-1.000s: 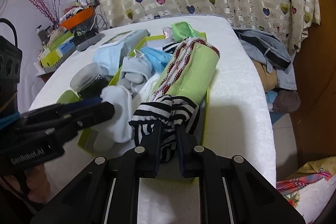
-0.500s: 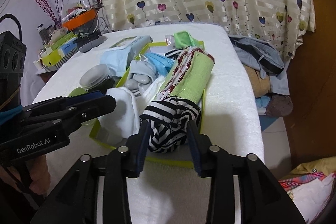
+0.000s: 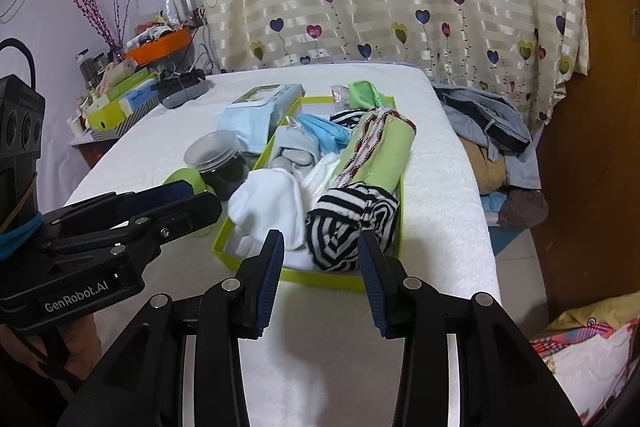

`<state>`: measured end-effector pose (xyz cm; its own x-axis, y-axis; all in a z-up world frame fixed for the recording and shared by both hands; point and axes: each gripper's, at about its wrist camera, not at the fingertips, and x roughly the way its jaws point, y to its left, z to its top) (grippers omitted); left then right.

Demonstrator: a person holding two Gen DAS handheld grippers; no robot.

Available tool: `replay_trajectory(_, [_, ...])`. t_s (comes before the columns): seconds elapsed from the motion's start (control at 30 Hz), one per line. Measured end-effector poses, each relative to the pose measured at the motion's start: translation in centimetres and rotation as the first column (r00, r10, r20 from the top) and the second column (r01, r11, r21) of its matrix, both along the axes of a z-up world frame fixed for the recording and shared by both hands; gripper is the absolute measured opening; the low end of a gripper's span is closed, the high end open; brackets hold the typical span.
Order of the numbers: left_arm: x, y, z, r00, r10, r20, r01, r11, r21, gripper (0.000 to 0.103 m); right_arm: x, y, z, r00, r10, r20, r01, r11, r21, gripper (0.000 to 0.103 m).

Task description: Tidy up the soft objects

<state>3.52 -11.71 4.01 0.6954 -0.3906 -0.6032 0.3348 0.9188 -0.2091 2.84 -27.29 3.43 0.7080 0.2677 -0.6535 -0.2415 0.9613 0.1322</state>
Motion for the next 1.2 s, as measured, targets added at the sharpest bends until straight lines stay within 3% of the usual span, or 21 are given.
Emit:
replay_trajectory(0.57, [-2.9, 2.0, -1.1, 0.998, 0.069, -0.012, -0.068, 0.996, 0.057, 0.041, -2.4, 2.0, -0.9, 1.0, 0.028, 0.002, -0.028, 1.0, -0.003, 0.041])
replay_trajectory(0.67, [-3.0, 2.2, -1.5, 0.997, 0.075, -0.023, -0.073, 0.996, 0.058, 0.041, -2.2, 2.1, -1.6, 0.999, 0.028, -0.017, -0.028, 1.0, -0.011, 0.048])
replay_trajectory(1.2, [-1.8, 2.8, -3.8, 0.99, 0.118, -0.08, -0.111, 0.99, 0.091, 0.041, 0.4, 2.4, -5.3, 0.992, 0.014, -0.124, -0.017, 0.999, -0.028, 0.049])
